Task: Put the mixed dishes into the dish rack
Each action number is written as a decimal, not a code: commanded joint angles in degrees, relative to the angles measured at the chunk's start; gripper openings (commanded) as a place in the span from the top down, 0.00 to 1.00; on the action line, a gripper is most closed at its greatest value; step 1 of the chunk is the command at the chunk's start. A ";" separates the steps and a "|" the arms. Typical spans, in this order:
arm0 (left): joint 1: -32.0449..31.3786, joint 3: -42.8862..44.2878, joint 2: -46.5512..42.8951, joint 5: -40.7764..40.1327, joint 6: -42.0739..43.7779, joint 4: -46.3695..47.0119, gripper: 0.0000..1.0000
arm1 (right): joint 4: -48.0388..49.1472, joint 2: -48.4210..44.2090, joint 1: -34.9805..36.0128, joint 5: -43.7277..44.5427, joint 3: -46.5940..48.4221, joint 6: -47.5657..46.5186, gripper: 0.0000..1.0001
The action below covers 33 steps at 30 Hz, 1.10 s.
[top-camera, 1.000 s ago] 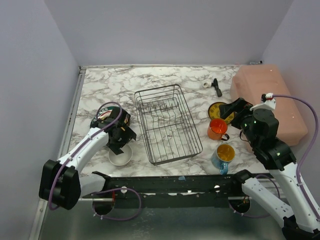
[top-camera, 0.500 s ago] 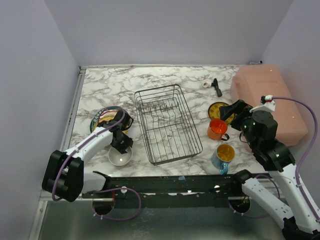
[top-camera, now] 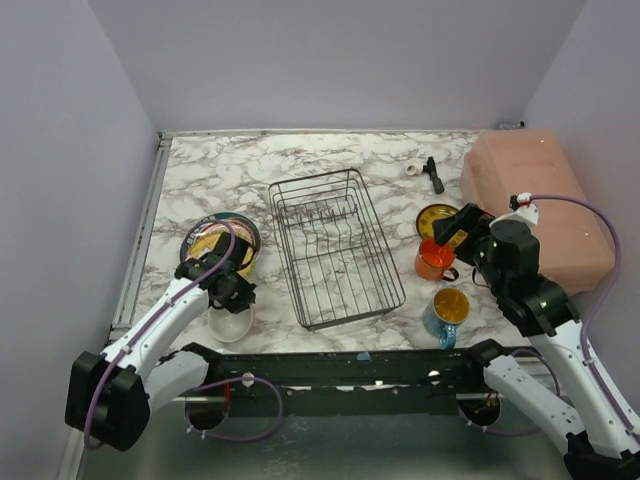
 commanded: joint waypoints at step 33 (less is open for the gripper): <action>0.22 7.02 -29.89 45.00 7.54 41.81 1.00 | 24.45 22.58 38.06 -15.94 4.36 -7.32 0.00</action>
